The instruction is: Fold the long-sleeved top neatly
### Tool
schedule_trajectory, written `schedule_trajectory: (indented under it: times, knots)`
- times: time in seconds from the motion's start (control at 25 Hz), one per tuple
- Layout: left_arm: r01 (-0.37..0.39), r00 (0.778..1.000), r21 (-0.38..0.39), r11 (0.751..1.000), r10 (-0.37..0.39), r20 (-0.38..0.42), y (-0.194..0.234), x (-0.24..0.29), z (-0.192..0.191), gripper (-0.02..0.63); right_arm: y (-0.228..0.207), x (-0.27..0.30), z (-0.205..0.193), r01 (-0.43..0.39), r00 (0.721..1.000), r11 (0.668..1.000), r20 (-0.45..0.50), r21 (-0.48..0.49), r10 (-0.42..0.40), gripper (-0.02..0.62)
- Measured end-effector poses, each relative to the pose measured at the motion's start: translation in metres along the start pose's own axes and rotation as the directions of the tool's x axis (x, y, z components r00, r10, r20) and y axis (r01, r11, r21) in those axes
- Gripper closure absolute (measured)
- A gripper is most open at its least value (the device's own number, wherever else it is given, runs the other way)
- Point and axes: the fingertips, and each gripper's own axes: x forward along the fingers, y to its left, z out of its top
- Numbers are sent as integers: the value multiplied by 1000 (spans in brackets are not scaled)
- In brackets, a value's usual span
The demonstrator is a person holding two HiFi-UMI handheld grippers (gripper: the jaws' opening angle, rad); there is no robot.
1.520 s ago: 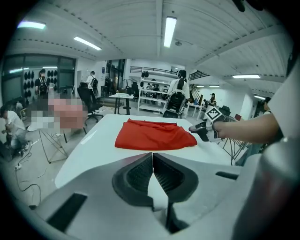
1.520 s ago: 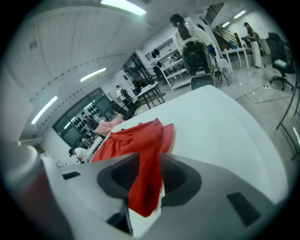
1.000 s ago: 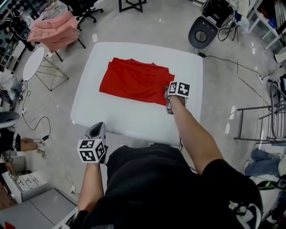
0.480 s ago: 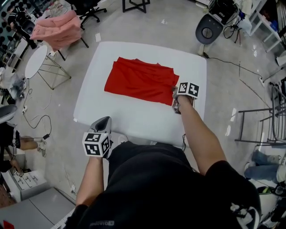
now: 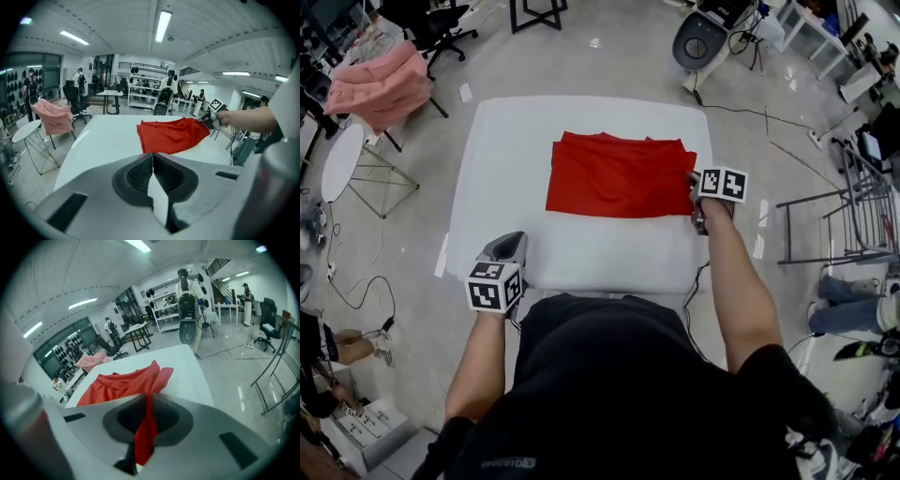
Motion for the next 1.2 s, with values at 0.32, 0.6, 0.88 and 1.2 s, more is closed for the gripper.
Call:
schedule_trajectory:
  times: [0.32,0.6,0.88,1.2]
  knots:
    - [116,993,57,992,-116,1,8,15,19,598,105,-52,46,-138,989,984,40,-112,143,552]
    - [132,991,47,990,-132,0,48,6,17,598,260,-16,52,-369,929,929,27,-16,369,551]
    - [152,988,20,988,-152,-15,84,-10,6,598,327,54,-11,-375,924,924,-47,69,379,450]
    - [354,935,88,931,-350,-60,60,11,3,581,259,1,-13,-235,965,972,124,15,231,532]
